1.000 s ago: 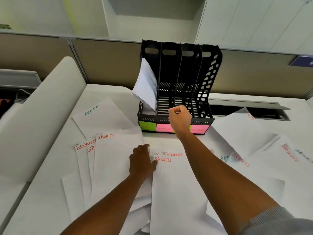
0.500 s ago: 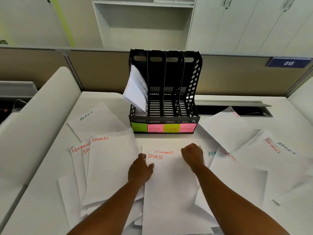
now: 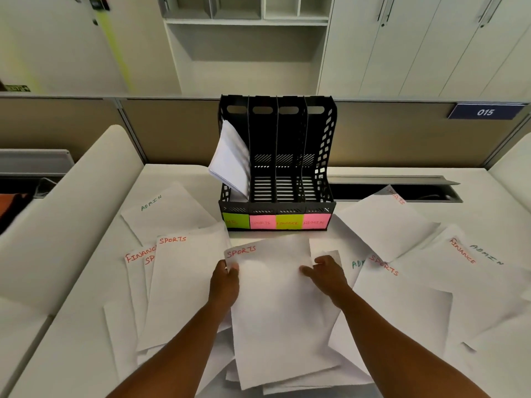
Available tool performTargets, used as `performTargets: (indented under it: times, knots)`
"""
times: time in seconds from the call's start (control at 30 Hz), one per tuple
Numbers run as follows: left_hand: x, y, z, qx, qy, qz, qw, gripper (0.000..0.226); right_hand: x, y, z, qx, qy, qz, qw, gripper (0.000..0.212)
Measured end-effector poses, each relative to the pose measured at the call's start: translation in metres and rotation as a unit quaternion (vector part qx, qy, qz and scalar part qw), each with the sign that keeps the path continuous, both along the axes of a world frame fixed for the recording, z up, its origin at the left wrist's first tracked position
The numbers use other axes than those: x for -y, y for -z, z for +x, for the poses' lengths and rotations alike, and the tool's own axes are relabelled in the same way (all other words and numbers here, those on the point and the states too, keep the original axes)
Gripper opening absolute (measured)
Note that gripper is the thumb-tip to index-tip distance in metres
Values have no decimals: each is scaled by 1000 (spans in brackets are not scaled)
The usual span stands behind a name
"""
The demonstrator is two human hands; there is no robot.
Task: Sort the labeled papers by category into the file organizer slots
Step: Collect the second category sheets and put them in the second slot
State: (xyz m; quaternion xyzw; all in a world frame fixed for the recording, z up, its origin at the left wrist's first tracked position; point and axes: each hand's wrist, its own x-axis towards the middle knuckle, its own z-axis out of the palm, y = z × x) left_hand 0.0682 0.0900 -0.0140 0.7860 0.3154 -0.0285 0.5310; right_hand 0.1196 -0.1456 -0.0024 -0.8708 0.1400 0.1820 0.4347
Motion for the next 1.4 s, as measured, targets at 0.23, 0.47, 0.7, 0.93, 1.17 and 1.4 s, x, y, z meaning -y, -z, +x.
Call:
performTargets:
  times: [0.23,0.47,0.7,0.93,1.17,1.4]
  knots:
    - [-28,-6,5,16,-122,-38,992,40,-5,-5,-3,-15,-73,82,994,19]
    - [-88,2,-22,-134,-189,205,951,62,-17,-3,10,-15,-44,94,995,14]
    - [-113,14,-41,-234,-169,209,934,100,-38,-1,13,-62,-53,74,994,16]
    - [-119,10,-43,-242,-162,177,940,105,-54,2,9,-83,-58,106,989,24]
    - [-127,12,-49,-125,-204,135,961,43,-64,6,4,-84,-83,107,987,27]
    - [-128,9,-57,-18,-215,148,965,35,-69,6,4,-73,-85,114,987,23]
